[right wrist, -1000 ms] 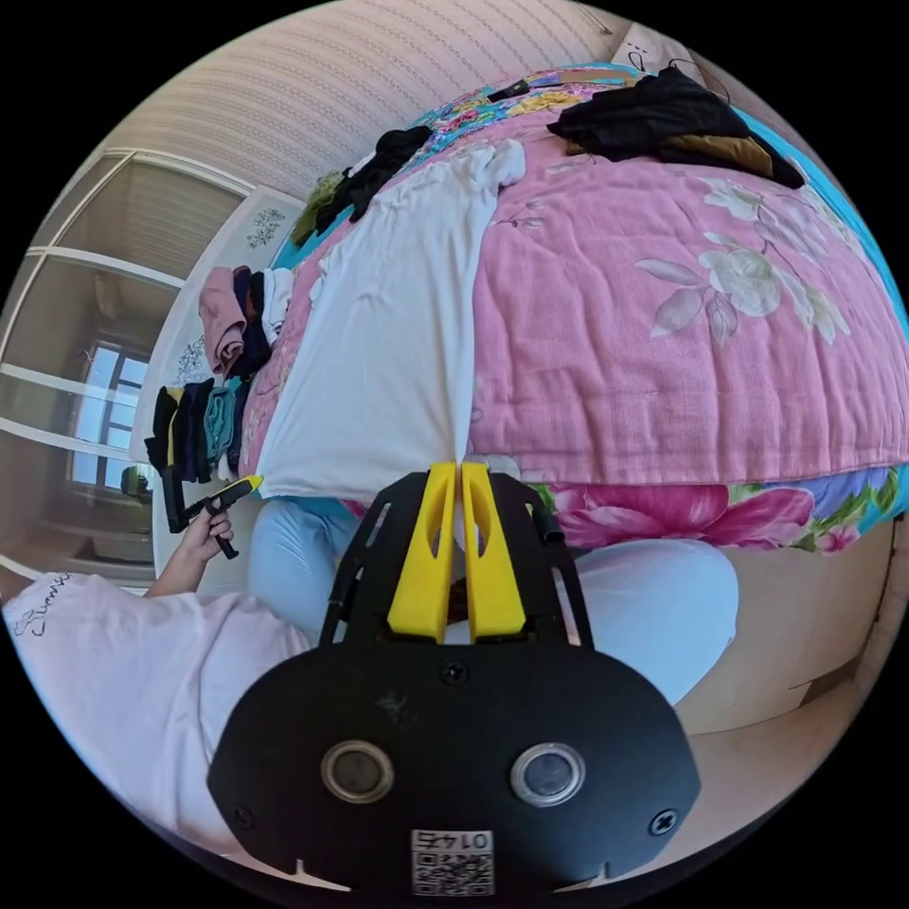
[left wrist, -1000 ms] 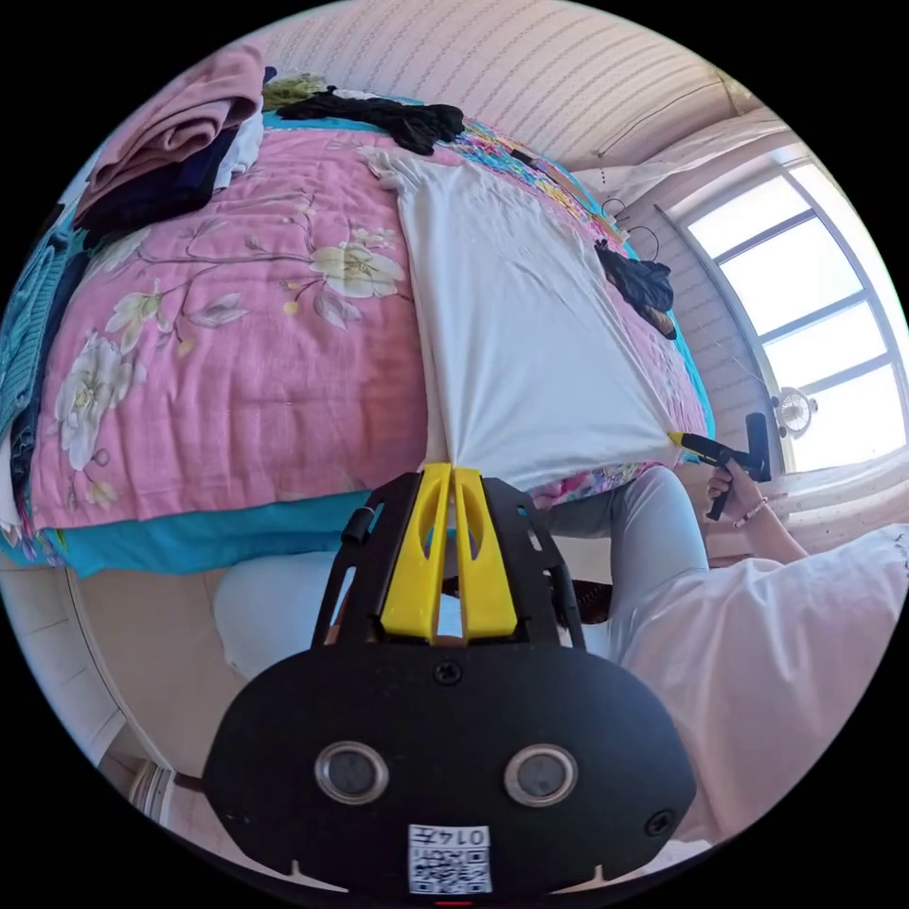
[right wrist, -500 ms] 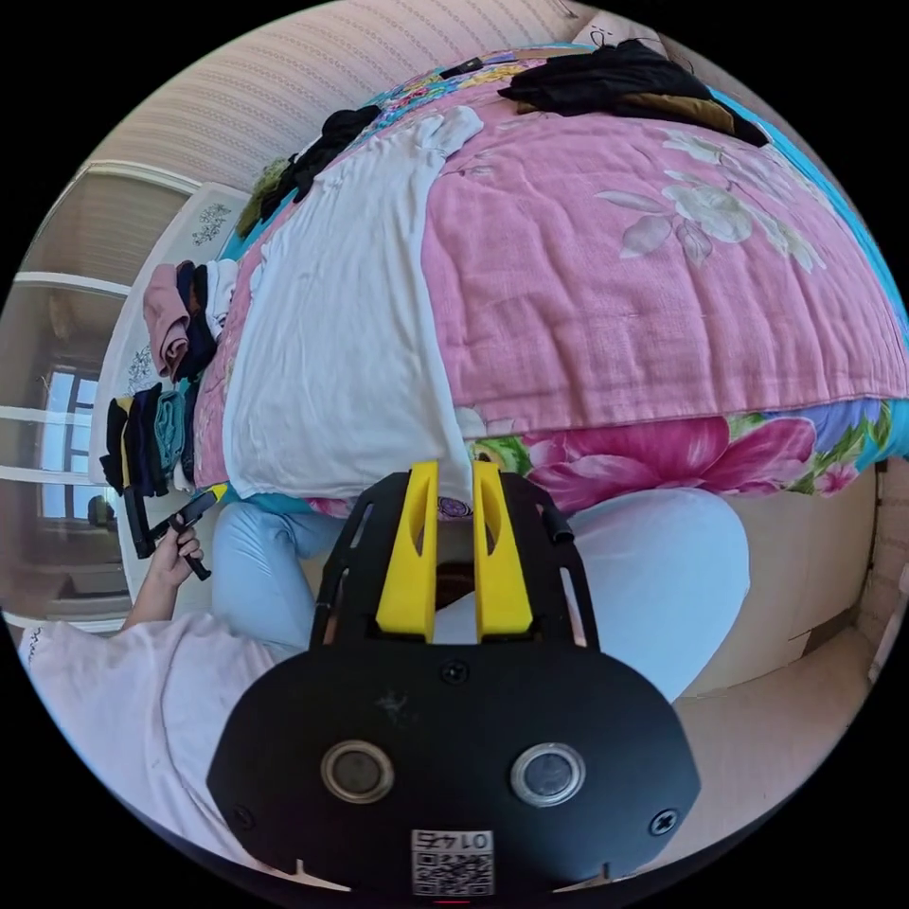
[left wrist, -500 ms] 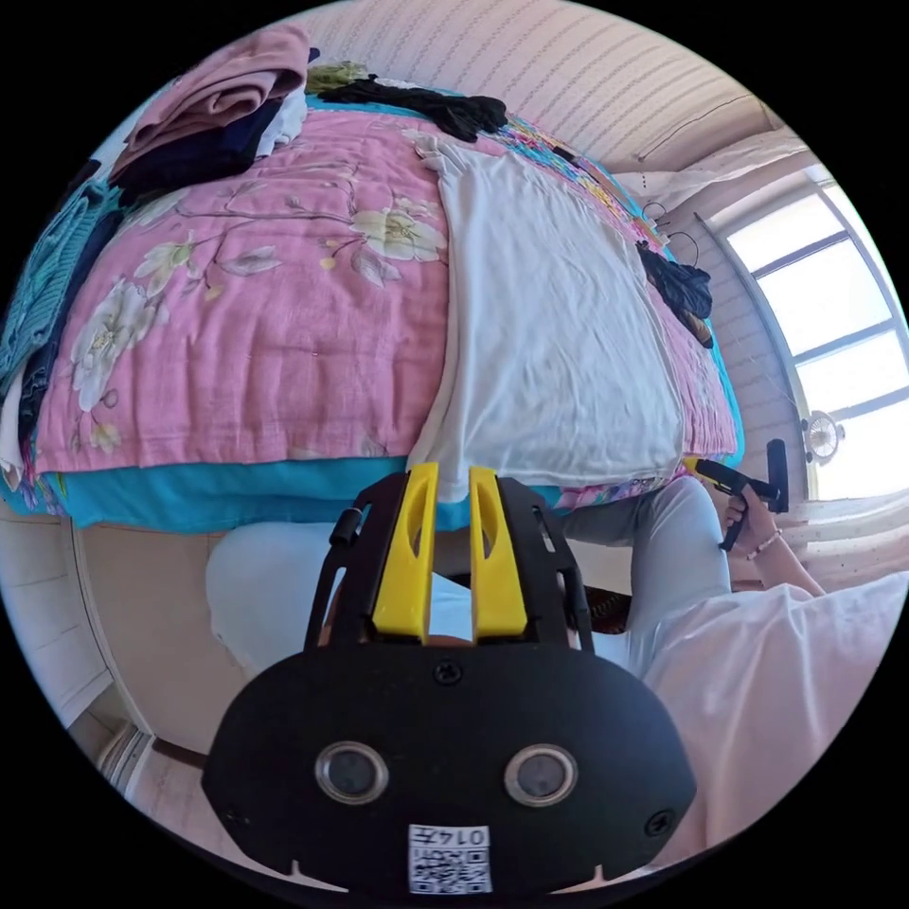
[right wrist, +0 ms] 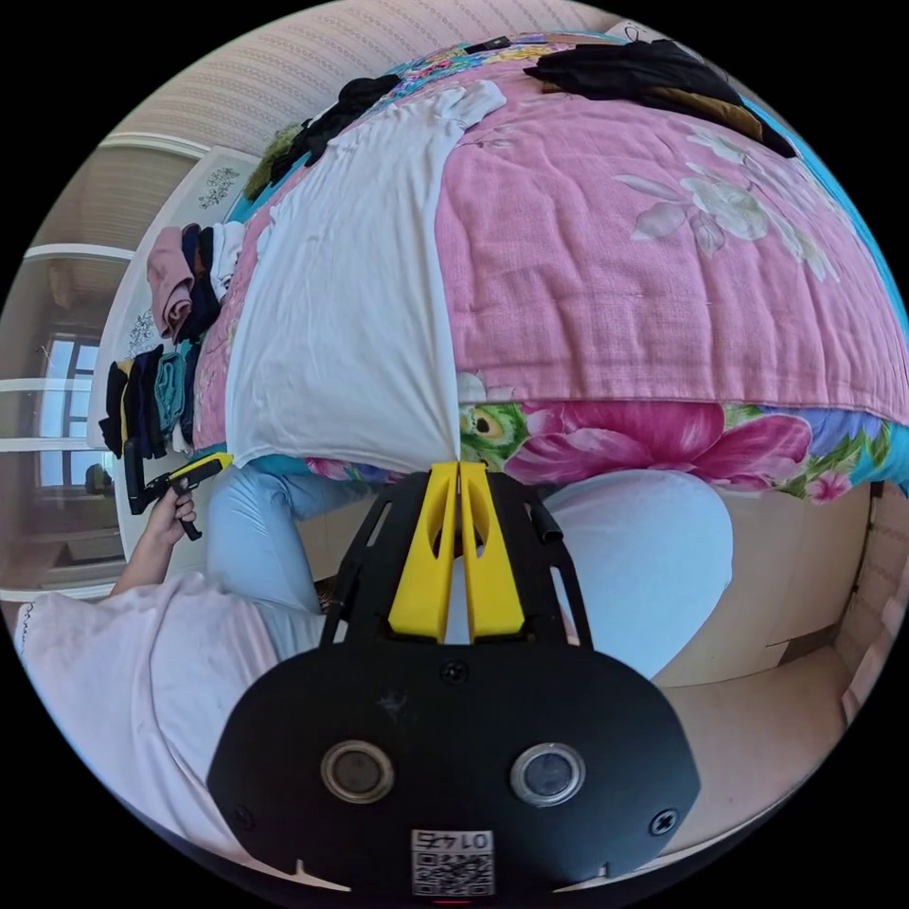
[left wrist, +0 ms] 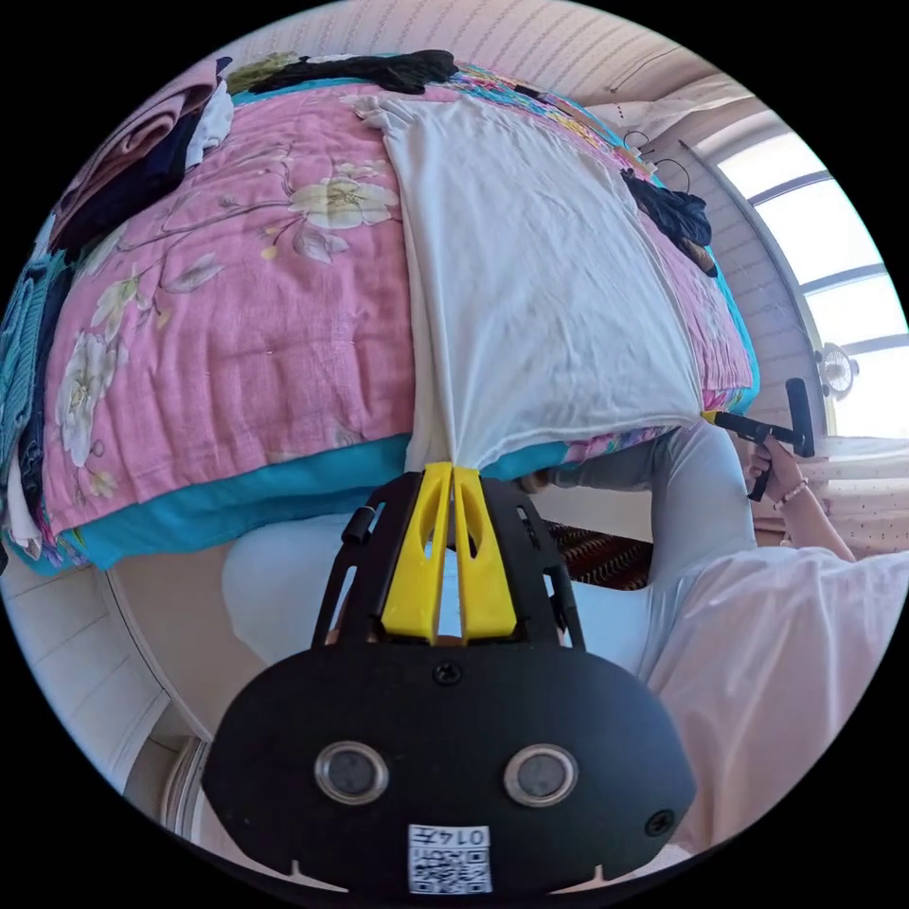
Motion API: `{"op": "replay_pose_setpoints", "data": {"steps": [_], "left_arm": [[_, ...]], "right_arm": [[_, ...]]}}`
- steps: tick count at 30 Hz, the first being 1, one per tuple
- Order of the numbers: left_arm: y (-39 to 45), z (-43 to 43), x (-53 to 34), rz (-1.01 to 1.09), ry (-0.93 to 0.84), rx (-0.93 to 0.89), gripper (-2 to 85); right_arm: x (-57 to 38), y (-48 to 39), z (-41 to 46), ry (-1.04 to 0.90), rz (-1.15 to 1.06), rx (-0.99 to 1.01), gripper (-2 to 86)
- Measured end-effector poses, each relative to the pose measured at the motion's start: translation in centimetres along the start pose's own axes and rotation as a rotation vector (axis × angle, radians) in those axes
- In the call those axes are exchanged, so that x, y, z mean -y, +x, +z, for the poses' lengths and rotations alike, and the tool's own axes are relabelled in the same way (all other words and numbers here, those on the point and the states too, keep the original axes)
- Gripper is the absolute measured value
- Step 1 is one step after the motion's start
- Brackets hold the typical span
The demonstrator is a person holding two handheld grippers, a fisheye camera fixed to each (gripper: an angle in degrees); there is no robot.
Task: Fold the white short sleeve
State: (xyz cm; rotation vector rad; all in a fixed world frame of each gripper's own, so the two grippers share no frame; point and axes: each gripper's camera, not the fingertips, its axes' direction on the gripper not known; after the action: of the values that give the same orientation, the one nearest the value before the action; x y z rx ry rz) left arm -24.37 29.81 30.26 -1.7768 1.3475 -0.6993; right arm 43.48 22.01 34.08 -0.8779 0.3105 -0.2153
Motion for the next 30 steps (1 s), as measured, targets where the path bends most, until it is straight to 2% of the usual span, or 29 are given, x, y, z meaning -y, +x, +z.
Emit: {"op": "replay_pose_setpoints", "data": {"steps": [6, 11, 13, 16, 19, 22, 27, 30], "left_arm": [[-1.4, -0.4, -2.7, -0.006, -0.013, -0.068, -1.0], [-2.1, 0.8, -3.0, 0.008, -0.041, -0.037, -1.0], [-2.3, 1.2, -2.9, 0.003, -0.036, -0.021, -1.0], [-3.1, 2.2, -2.8, -0.074, -0.008, -0.143, -0.8], [-2.7, 2.7, -3.7, -0.088, 0.039, -0.215, -0.2], [-1.5, 3.0, -5.1, -0.046, 0.042, -0.197, 0.5], [0.8, 2.4, -8.2, 0.021, 0.106, -0.105, -0.2], [2.6, 1.6, -10.2, 0.073, 0.222, -0.078, -0.6]], "right_arm": [[-0.7, -0.1, 0.9, -0.09, -0.057, 0.001, -0.3], [-0.5, -0.4, 2.0, -0.164, -0.056, -0.064, -0.3], [-0.4, -0.6, 2.2, -0.157, -0.048, -0.07, -0.3], [-0.8, -1.1, 2.4, -0.077, -0.054, -0.081, -0.2], [-1.6, -0.9, 3.5, -0.099, -0.026, -0.026, -0.2], [-3.0, -0.4, 3.7, -0.11, 0.03, -0.009, -0.3], [-6.7, -1.2, 1.6, 0.057, 0.004, 0.046, -0.3], [-9.7, -3.5, -0.4, 0.244, -0.085, -0.045, -0.2]]}}
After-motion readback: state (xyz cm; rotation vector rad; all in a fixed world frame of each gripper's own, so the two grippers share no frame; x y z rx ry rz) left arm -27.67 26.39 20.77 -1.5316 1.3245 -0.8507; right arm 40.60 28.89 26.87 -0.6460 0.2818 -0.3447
